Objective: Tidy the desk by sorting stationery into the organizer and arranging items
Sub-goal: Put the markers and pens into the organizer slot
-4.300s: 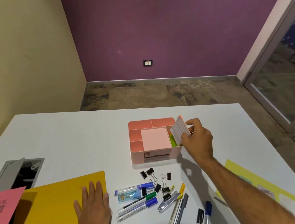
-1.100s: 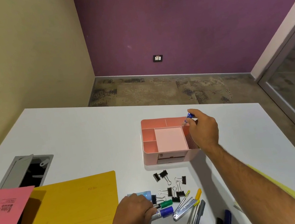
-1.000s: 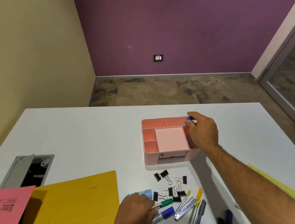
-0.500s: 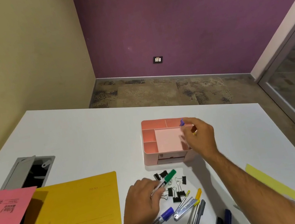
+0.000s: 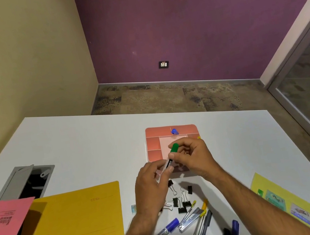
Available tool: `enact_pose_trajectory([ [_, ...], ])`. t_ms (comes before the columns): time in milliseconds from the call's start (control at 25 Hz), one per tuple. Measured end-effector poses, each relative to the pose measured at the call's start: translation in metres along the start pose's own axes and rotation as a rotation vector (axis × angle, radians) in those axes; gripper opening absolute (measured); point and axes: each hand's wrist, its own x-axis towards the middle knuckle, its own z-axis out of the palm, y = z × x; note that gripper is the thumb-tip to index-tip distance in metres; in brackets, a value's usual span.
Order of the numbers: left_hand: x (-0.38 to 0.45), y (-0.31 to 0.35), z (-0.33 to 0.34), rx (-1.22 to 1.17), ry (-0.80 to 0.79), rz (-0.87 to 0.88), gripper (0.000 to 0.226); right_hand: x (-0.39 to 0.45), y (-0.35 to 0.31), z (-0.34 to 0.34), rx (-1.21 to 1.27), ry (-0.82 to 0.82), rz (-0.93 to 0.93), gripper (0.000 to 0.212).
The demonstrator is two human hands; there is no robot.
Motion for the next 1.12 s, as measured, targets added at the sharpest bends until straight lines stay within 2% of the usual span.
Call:
enact_pose_trajectory([
  [120,-0.004,-0.011,-0.006,0.076,-0.105,-0.073,0.025,0.009,-0.008,-0.011,0.034,0.272,-0.089,0.027],
  [200,-0.008,-0.027,-0.011,0.206,-0.296,-0.132,0.031,0.019,-0.014,-0.023,0.031,0.525,-0.102,0.029],
  [280,-0.016,-0.037,-0.015,0.357,-0.557,-0.161,0.039,0.03,-0.015,-0.035,-0.032,0.691,-0.102,0.033],
  [360,-0.023,-0.037,-0.017,0.53,-0.74,-0.13,0.048,0.037,-0.011,-0.042,-0.123,0.738,-0.111,0.032],
  [480,-0.031,-0.032,-0.014,0.719,-0.885,-0.117,0.053,0.043,0.0,-0.045,-0.309,0.706,-0.083,0.029],
  [560,-0.034,-0.03,-0.01,0.786,-0.914,-0.121,0.047,0.045,0.011,-0.047,-0.445,0.643,-0.031,0.027],
  [680,-0.036,-0.031,-0.005,0.837,-0.877,-0.112,0.035,0.044,0.026,-0.045,-0.61,0.551,0.038,0.023],
  [840,-0.036,-0.031,-0.005,0.835,-0.827,-0.114,0.024,0.044,0.029,-0.039,-0.657,0.539,0.132,0.026],
  [1000,-0.031,-0.026,-0.011,0.688,-0.784,-0.087,0.014,0.047,0.033,-0.042,-0.636,0.464,0.197,0.027],
  [1120,-0.026,-0.022,-0.011,0.505,-0.644,-0.077,0.016,0.039,0.032,-0.044,-0.535,0.48,0.15,0.023],
])
